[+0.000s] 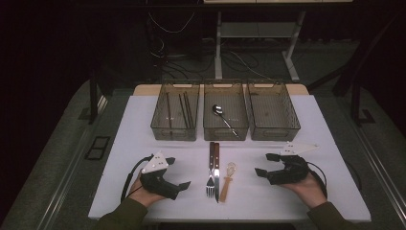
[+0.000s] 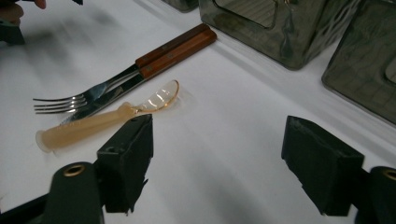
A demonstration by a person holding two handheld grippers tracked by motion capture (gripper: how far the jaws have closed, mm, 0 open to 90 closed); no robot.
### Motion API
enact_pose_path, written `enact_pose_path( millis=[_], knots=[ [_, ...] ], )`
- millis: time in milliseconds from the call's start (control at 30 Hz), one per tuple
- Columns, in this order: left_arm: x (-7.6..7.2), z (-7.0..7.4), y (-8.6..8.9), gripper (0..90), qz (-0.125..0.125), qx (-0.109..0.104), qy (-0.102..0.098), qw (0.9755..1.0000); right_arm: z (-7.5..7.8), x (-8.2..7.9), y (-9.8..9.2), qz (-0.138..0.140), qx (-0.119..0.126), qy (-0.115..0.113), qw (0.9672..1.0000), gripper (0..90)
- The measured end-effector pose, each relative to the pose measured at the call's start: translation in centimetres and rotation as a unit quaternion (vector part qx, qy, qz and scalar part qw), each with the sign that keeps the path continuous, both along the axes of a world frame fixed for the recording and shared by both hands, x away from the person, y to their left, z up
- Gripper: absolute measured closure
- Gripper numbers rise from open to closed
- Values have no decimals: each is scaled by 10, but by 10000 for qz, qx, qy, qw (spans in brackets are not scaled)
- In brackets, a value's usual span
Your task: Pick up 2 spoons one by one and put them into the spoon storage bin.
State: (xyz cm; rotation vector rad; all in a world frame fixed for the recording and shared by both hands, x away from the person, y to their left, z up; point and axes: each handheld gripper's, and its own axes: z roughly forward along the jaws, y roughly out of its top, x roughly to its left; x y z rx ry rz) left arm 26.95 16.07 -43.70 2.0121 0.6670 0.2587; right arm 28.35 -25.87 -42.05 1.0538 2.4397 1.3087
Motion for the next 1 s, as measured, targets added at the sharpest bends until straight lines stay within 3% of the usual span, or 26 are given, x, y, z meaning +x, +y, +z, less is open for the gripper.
enact_pose_path(
  millis=[333,700,1000],
  knots=[
    [1,0,-1,0,-26,16,66,10000,3,18,15,174,228,181,9994,350],
    [2,-1,-2,0,-54,73,67,9999,-1,32,47,560,177,319,9978,483],
    [2,-1,-2,0,-73,86,69,9999,-14,45,70,790,81,556,9953,611]
  ],
)
